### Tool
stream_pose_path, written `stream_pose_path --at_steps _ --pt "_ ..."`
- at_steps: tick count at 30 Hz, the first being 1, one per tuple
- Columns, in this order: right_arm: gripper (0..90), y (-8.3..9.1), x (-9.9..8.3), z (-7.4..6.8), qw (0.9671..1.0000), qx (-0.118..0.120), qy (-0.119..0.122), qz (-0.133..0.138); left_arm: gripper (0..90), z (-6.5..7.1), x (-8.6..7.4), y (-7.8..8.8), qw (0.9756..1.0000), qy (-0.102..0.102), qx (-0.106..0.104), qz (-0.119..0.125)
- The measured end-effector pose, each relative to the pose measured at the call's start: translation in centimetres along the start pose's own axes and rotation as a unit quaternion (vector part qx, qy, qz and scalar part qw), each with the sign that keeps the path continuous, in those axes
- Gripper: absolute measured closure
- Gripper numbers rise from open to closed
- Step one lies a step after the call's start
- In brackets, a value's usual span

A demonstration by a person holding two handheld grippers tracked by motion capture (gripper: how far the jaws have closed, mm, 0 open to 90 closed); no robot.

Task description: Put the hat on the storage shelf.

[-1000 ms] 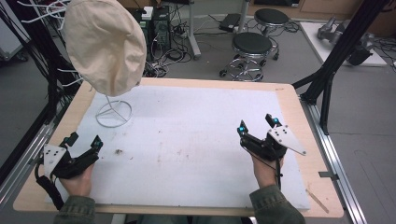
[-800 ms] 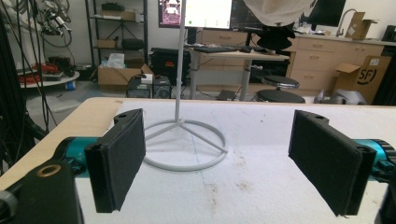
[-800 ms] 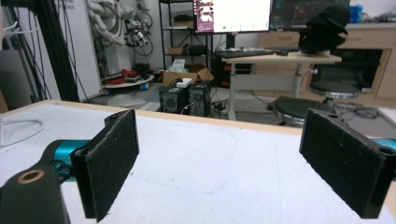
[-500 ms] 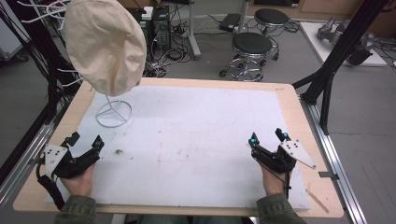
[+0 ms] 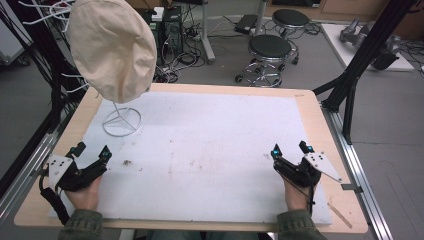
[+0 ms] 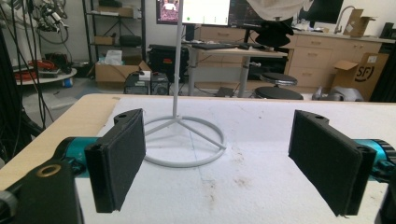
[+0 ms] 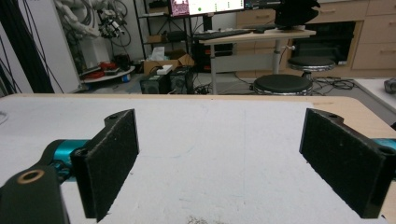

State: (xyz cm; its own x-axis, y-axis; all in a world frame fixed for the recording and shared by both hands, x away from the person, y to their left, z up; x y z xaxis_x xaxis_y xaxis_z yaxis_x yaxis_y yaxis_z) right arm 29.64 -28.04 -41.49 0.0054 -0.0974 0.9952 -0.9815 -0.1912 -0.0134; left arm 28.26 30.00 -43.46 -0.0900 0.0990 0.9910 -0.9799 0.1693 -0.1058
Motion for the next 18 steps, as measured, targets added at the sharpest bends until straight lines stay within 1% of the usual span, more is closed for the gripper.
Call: stream_pose_path --at_steps 1,5,9,10,12,16,18 --pt "11.0 -0.01 0.0 0.09 1.0 0.0 -0.007 -0.001 19.1 0.04 0.0 0.0 1.0 0.001 -0.001 0.001" --pt "11.0 -0.23 -0.19 0.34 0.9999 -0.005 -0.008 -0.01 19.0 0.1 -0.02 0.01 1.0 -0.002 -0.002 -0.002" --pt "11.0 -0.14 -0.14 0.43 0.9999 -0.006 -0.012 -0.009 19.1 0.13 -0.04 -0.03 1.0 -0.002 -0.003 -0.002" --pt "11.0 -0.05 -0.11 0.5 0.9998 -0.007 -0.017 -0.008 19.1 0.11 -0.06 -0.02 1.0 -0.002 -0.003 -0.003" --pt "11.0 -0.02 -0.12 0.56 0.9998 -0.008 -0.017 -0.01 19.1 0.1 -0.07 -0.01 1.0 -0.002 -0.003 -0.004" --pt "11.0 -0.05 -0.23 0.62 0.9995 -0.009 -0.026 -0.015 19.1 0.09 -0.08 -0.01 1.0 -0.002 -0.003 -0.004" --pt "11.0 -0.08 -0.25 0.63 0.9995 -0.007 -0.024 -0.017 19.0 0.09 -0.1 -0.02 1.0 -0.002 -0.003 -0.005"
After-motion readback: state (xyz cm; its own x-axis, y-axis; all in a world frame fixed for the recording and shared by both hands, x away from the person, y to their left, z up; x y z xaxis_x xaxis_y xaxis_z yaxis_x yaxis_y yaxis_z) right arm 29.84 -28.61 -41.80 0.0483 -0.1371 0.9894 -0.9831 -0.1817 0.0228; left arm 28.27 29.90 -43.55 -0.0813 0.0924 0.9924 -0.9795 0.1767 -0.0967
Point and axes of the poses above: each handheld gripper's, and its own axes: y roughly backward along the jaws, x roughly out of its top, z roughly to its right, the point moved 3 cm from there along -y, roughly forward along the jaws, and after that the axes turned 8 degrees about z, right-handed, at the moved point
